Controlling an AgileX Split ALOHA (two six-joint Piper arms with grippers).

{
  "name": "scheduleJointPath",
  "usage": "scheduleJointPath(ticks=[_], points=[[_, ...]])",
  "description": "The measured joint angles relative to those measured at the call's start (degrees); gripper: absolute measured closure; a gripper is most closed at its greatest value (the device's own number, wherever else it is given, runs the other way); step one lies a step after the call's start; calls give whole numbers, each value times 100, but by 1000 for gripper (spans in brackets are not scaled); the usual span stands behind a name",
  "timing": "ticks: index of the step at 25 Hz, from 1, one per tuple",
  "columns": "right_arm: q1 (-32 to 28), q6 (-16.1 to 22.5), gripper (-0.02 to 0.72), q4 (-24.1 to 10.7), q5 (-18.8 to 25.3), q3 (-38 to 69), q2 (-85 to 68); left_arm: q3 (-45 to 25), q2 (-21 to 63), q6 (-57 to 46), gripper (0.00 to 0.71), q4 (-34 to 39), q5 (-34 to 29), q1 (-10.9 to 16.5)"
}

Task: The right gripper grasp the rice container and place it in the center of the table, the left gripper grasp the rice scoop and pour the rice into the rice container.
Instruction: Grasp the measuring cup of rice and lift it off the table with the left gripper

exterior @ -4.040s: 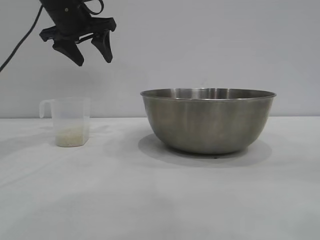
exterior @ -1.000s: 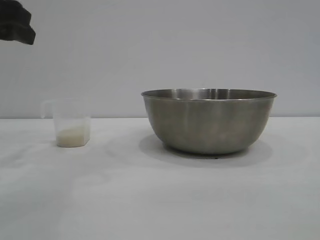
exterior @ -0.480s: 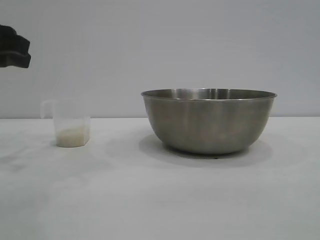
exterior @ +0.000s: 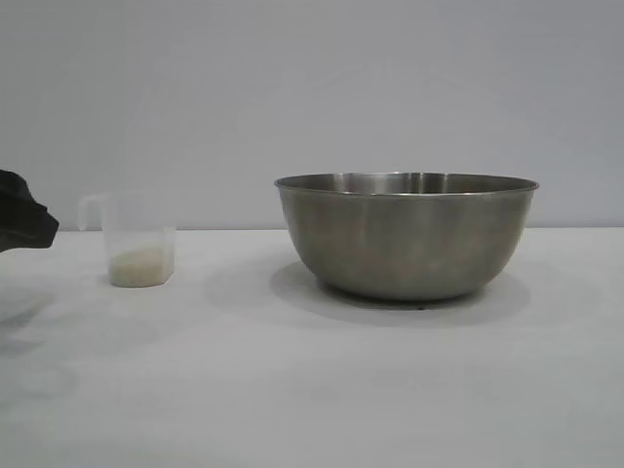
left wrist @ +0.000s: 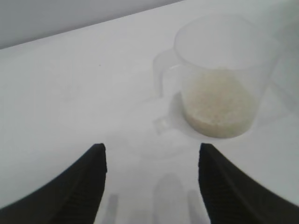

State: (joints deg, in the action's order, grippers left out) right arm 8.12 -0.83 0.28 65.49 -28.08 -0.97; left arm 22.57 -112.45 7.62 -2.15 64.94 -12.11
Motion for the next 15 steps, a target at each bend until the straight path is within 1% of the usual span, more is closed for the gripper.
scheduleJointPath(ticks=[15], points=[[0, 0, 269, 0, 0, 0, 0, 781, -628, 0, 282, -109, 23, 0]])
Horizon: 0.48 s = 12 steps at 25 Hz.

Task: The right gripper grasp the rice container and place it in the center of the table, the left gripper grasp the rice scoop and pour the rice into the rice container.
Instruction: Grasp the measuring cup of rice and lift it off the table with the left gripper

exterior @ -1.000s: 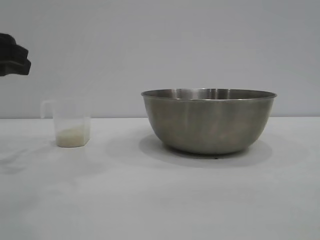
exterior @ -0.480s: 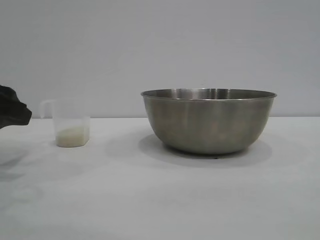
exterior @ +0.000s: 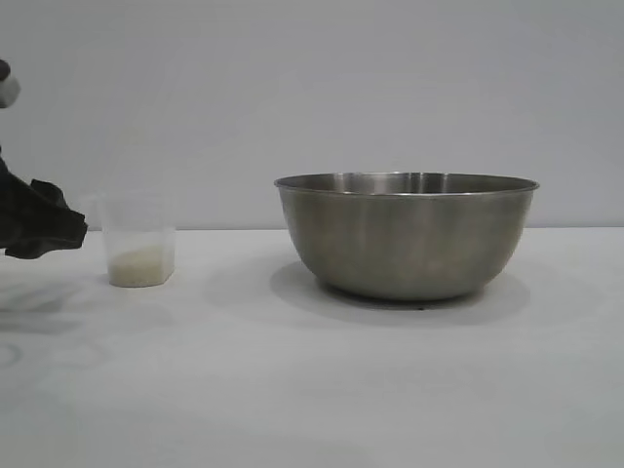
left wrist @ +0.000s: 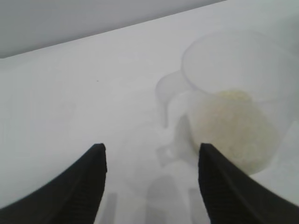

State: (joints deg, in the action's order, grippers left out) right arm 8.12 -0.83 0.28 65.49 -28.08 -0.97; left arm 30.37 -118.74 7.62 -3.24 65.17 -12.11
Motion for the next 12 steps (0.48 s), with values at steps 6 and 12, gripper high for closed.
scheduleJointPath(ticks=[6, 12], points=[[0, 0, 269, 0, 0, 0, 0, 265, -161, 0, 282, -13, 0, 0], [0, 0, 269, 0, 0, 0, 0, 532, -246, 36, 329, -46, 0, 0]])
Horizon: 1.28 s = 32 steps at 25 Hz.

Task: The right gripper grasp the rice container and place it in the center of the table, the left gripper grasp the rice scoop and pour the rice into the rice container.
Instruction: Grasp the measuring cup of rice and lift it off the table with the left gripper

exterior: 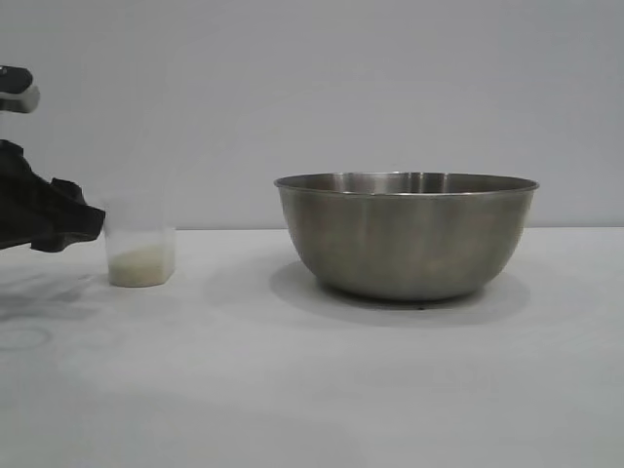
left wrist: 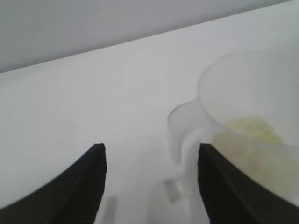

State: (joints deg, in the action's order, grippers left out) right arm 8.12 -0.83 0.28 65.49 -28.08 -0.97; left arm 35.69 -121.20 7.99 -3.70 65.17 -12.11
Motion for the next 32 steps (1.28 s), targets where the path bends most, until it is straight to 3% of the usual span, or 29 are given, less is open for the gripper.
scheduleJointPath(ticks=[2, 5, 7, 8, 16, 18, 21, 32], points=[[0, 0, 269, 0, 0, 0, 0, 122, -78, 8, 336, -62, 0, 0], [0, 0, 269, 0, 0, 0, 0, 322, -239, 12, 436, -115, 0, 0], [0, 0, 269, 0, 0, 0, 0, 449, -336, 21, 421, -115, 0, 0], [0, 0, 269, 0, 0, 0, 0, 521, -389, 21, 462, -115, 0, 0], [0, 0, 269, 0, 0, 0, 0, 876, -576, 21, 447, 162, 0, 0], [0, 0, 269, 0, 0, 0, 0, 879, -576, 33, 597, 180, 0, 0], [0, 0, 269, 0, 0, 0, 0, 879, -576, 45, 710, 280, 0, 0], [0, 9, 269, 0, 0, 0, 0, 946, 496, 1016, 710, 1844, -37, 0]])
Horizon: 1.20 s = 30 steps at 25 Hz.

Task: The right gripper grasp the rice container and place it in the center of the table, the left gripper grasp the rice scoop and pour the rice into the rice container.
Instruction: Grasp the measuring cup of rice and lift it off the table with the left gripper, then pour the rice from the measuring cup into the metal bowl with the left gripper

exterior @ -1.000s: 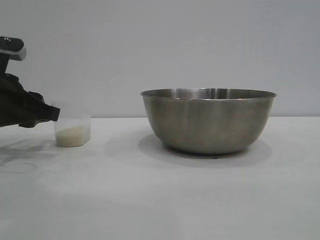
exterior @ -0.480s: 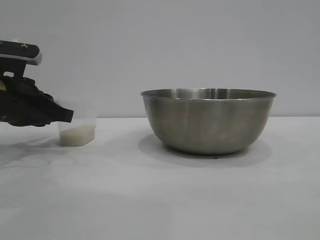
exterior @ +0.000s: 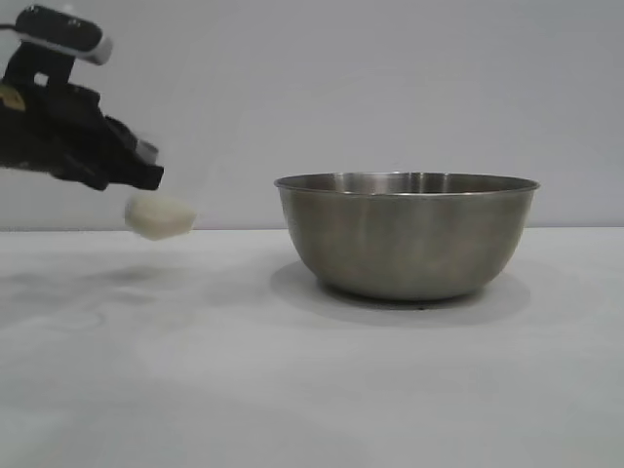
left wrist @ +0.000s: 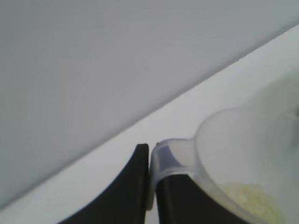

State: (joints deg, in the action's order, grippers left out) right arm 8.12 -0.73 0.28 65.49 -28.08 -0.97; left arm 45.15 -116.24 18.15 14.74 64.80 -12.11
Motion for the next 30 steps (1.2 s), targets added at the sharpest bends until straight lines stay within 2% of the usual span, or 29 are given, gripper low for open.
scheduleJointPath(ticks=[5, 13, 15, 19, 24, 30], points=[[0, 0, 269, 0, 0, 0, 0, 393, 336, 379, 710, 621, 0, 0], [0, 0, 269, 10, 0, 0, 0, 1565, 356, 823, 710, 2085, -10, 0], [0, 0, 269, 10, 0, 0, 0, 1877, 356, 1053, 710, 2455, -235, -61], [0, 0, 269, 10, 0, 0, 0, 2312, 356, 1797, 710, 3245, -1030, -347], [0, 0, 269, 19, 0, 0, 0, 2715, 137, 2930, 710, 3967, -1681, -728], [0, 0, 269, 19, 0, 0, 0, 2916, -310, 4687, 710, 4318, -2246, -1160]])
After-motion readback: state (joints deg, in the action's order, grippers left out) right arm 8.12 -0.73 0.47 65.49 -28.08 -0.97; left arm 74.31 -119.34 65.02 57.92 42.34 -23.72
